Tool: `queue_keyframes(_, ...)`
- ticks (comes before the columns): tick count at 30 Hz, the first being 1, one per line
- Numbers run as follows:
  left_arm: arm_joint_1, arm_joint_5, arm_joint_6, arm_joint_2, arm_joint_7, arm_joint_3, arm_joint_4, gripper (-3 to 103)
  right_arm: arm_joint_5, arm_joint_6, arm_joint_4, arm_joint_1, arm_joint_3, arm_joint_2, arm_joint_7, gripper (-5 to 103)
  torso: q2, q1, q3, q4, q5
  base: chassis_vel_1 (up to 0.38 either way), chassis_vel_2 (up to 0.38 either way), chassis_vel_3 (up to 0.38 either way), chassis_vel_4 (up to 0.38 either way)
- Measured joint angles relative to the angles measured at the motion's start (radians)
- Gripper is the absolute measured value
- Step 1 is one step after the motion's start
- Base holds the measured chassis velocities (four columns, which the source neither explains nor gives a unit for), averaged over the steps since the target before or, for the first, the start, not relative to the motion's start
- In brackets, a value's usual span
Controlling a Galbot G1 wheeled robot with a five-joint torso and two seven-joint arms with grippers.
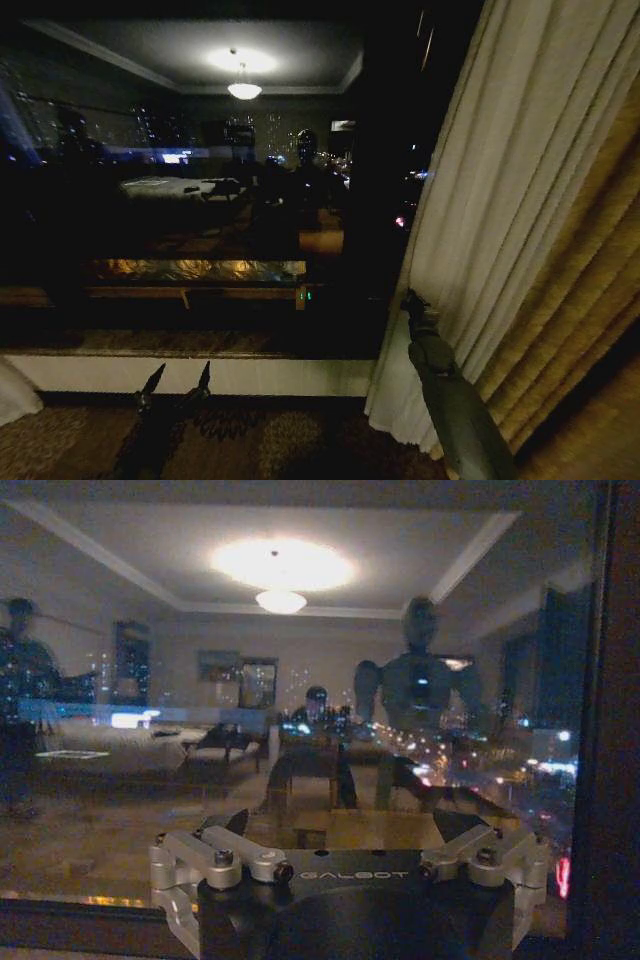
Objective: Open the curtains by pulling them apart, changing their state from closed to fully open.
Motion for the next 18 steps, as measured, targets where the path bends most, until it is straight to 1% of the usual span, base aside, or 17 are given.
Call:
queue_keyframes(7, 0.0, 0.0, -0.002, 0.0, 0.0, 0.001, 0.001, 100, 0.035, -0.001, 0.014, -0.008, 0.001, 0.0, 0.002, 0, 0.0, 0.0, 0.0, 0.0, 0.0, 0.0, 0.0, 0.0, 0.0)
queue_keyframes(11, -0.001, 0.007, -0.002, 0.0, 0.0, 0.01, 0.002, 100, 0.059, -0.024, 0.019, -0.004, 0.005, 0.009, 0.035, 0, 0.0, 0.0, 0.0, 0.0, 0.0001, 0.0, 0.0, 0.0, 0.0)
queue_keyframes(18, -0.002, 0.01, -0.002, 0.0, 0.001, 0.012, -0.001, 100, 0.069, -0.038, 0.02, 0.003, 0.013, 0.003, 0.046, 0, 0.0, 0.0, 0.0, 0.0001, 0.0, 0.0, 0.0, 0.0, 0.0)
